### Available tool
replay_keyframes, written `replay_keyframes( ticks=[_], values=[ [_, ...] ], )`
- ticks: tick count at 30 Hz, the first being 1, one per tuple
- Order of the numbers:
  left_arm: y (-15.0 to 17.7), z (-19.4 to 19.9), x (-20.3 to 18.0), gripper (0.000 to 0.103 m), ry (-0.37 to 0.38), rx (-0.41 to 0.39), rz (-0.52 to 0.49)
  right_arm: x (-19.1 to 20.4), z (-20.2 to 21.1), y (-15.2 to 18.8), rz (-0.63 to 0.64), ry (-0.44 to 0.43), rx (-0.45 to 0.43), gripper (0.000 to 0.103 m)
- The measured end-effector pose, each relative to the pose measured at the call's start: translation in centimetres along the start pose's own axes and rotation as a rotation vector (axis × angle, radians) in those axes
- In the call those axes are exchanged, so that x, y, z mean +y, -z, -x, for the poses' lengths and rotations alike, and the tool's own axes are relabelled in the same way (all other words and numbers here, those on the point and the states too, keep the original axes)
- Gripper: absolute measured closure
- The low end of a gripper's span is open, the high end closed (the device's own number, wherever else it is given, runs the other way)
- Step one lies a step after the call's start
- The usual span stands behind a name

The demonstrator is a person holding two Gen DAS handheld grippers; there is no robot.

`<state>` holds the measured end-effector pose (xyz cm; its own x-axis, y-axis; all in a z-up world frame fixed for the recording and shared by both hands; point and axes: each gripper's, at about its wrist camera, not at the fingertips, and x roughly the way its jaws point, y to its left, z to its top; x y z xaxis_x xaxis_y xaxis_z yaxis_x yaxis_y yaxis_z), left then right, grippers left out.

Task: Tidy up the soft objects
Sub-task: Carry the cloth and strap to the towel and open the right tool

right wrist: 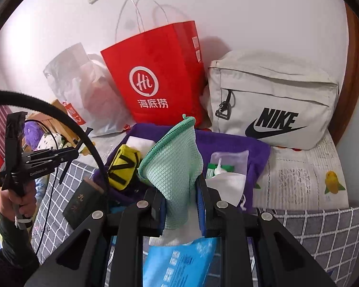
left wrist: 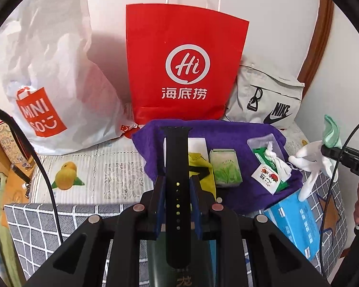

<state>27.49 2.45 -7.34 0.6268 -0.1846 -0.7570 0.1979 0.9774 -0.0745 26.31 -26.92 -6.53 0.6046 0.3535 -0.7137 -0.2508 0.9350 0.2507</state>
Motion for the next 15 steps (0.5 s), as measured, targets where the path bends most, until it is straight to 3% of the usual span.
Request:
replay_keyframes(
  ticks=[9,15],
  values=[
    [-1.3,-3.6,-0.9,0.083,0.032,0.048,-0.004,-2.3,-6.3,-1.8,-0.044,-0.027,0.071,0.082],
    [-2.1,-5.2,-2.3,0.083,0.055,0.072,-0.025,-3.0,-10.7,-2.9,-0.095,-0.117,0.1,0.082]
  ],
)
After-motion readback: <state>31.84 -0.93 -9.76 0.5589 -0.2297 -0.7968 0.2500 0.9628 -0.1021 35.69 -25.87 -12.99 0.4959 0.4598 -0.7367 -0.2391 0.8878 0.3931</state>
